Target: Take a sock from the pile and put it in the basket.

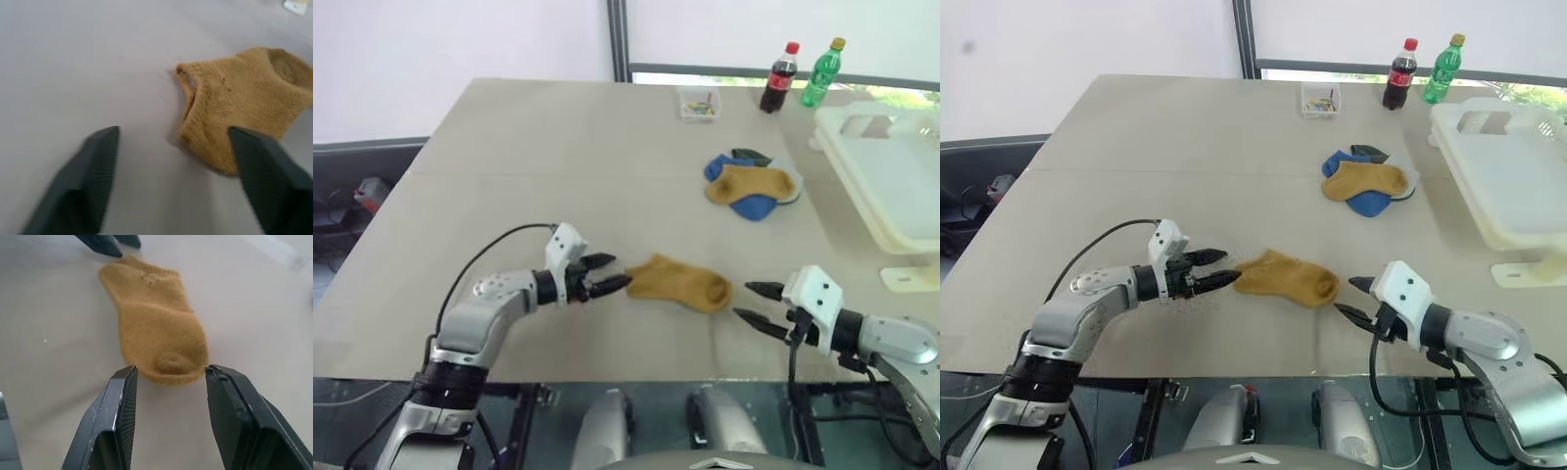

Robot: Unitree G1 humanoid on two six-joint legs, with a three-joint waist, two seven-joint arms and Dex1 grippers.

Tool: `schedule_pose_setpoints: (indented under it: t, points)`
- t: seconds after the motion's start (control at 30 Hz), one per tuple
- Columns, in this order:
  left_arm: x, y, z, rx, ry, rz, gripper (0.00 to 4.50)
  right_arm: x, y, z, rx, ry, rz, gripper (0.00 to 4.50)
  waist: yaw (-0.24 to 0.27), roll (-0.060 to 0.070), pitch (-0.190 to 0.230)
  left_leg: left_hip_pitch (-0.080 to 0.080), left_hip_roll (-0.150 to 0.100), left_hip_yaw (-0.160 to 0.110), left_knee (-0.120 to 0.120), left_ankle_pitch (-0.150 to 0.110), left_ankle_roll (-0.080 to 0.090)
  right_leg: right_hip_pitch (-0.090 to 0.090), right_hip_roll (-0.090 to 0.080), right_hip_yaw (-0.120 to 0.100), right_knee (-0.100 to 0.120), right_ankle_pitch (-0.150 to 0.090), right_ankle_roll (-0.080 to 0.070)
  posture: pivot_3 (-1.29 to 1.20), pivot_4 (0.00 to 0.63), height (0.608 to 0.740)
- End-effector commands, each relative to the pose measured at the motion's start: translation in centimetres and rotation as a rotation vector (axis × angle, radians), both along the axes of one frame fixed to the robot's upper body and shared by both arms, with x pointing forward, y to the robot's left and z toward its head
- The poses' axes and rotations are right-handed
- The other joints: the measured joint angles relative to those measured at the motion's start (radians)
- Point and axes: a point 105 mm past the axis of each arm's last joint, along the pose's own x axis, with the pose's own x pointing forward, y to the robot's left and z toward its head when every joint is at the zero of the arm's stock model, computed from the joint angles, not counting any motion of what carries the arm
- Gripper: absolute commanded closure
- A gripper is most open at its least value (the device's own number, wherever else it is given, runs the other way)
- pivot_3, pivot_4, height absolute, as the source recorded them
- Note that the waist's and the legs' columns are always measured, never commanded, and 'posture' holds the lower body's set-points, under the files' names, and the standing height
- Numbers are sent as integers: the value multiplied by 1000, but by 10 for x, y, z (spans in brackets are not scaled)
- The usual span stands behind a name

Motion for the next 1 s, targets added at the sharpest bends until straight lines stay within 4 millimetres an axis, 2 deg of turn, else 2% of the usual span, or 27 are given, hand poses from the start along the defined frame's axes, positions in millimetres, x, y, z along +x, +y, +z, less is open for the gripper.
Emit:
schedule_pose_setpoints:
  t: [0.03, 0.1, 0.13, 0.17, 0.3, 0.4, 0.53, 0.7, 0.8, 0.9, 1.0]
  points:
    - [-4, -11, -11, 7, 27, -60, 3000, -2, -2, 16, 5, -77, -12, 2210, 1, 0, 0, 0, 0, 0, 0, 0, 0, 0, 0, 0, 0, 0, 0, 0, 150, 740]
    - [-2, -13, -11, -6, 26, -73, 3595, -2, -3, 18, 12, -87, -21, 2210, 2, 0, 0, 0, 0, 0, 0, 0, 0, 0, 0, 0, 0, 0, 0, 0, 150, 740]
    - [-1, -13, -11, -16, 30, -77, 4193, -2, -3, 19, 23, -91, -25, 2210, 2, 0, 0, 0, 0, 0, 0, 0, 0, 1, 0, -1, 0, 0, 0, 0, 150, 740]
    - [-1, -14, -9, -31, 33, -81, 4476, -2, -3, 21, 36, -96, -29, 2210, 1, 0, 0, 0, 0, 0, 0, 0, 0, 1, 0, -1, 0, 0, 0, 0, 150, 740]
    - [-1, -14, 3, -118, 58, -93, 4476, -1, -1, 29, 62, -123, -23, 2210, 1, 0, 0, 0, 0, 0, 0, 0, 0, 1, 0, -1, 0, 0, 0, 0, 150, 740]
    - [-4, -4, 19, -183, 63, -95, 4476, -2, 1, 33, 67, -155, 1, 2210, -1, -1, 0, -1, 0, -1, 0, 0, 0, 0, 0, -1, 0, 0, 0, 0, 150, 740]
    - [-5, 22, 40, -254, 49, -72, 4476, -3, 3, 34, 82, -158, 14, 2210, -3, -1, 0, -1, 1, -3, 0, 0, 0, 0, 1, -1, 0, 0, 0, 0, 150, 740]
    - [-11, 62, 71, -222, -15, -75, 4476, -5, 3, 35, 87, -183, 38, 2210, -1, -1, 0, -1, 1, -3, 0, 0, 0, 0, 0, -1, -1, 0, 0, 0, 150, 740]
    - [-19, 78, 101, -168, -36, -128, 4476, -7, 0, 33, 85, -183, 39, 2210, 0, -1, 1, -1, 1, -3, 0, 0, 0, 0, 0, -2, -1, -1, -1, 0, 150, 740]
    - [-26, 74, 134, -40, 33, -177, 4476, -8, -2, 31, 89, -188, 34, 2210, 5, -6, 4, -2, 1, -2, 0, 0, 0, 0, 0, -4, -1, -2, -2, 0, 150, 740]
    - [-22, 63, 139, 223, 34, -126, 4476, -7, -3, 31, 95, -197, 16, 2210, 3, -6, 4, -2, 1, -2, 0, 0, 0, 0, -1, -4, -2, -2, -2, 0, 150, 740]
